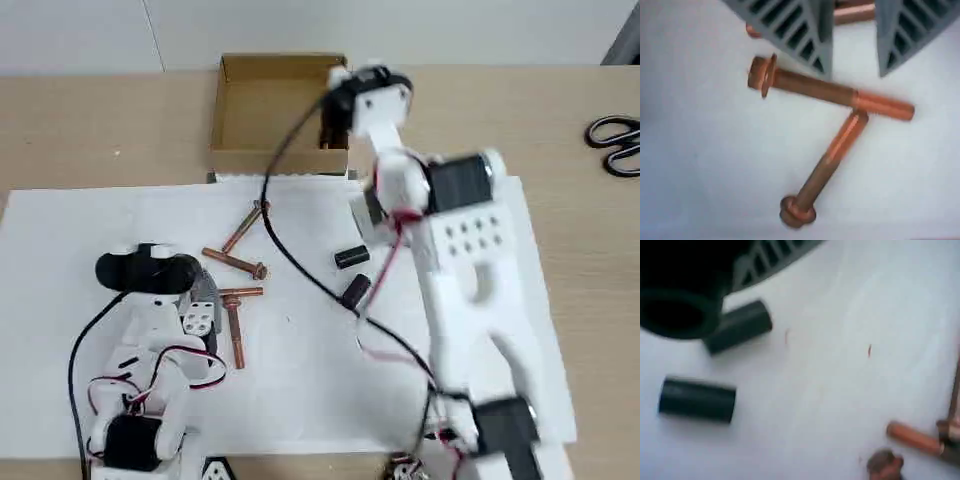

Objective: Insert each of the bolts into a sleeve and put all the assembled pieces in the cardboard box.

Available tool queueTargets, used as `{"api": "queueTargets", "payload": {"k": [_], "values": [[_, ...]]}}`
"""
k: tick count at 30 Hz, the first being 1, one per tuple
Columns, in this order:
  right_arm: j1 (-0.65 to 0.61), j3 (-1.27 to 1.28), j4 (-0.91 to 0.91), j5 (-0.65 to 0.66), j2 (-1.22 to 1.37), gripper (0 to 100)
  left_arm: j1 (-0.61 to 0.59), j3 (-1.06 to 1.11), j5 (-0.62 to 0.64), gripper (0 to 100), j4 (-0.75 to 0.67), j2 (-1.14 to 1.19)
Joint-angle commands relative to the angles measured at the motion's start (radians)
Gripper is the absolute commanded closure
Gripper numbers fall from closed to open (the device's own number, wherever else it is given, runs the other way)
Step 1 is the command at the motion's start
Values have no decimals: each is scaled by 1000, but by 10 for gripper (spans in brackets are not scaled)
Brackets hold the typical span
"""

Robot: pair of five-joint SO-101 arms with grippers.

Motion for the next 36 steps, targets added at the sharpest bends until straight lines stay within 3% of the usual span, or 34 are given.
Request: {"api": "queueTargets", "payload": {"k": [1, 9, 15, 20, 24, 28, 36], "values": [[7, 190, 7, -34, -193, 995, -5, -94, -11, 938, 14, 75], [35, 489, 2, -35, -421, 995, -2, -495, -9, 967, -14, 628], [189, 572, 1, -37, -499, 995, 2, -894, -23, 979, 51, 1146], [332, 578, 2, -35, -573, 995, 3, -1187, -117, 975, 120, 1481], [400, 609, 2, -29, -621, 995, 5, -1357, -190, 972, 144, 1689], [450, 667, -19, -29, -679, 995, 23, -1501, -204, 908, 203, 1861], [463, 692, -33, -29, -727, 995, 78, -1793, -238, 891, 384, 2154]]}}
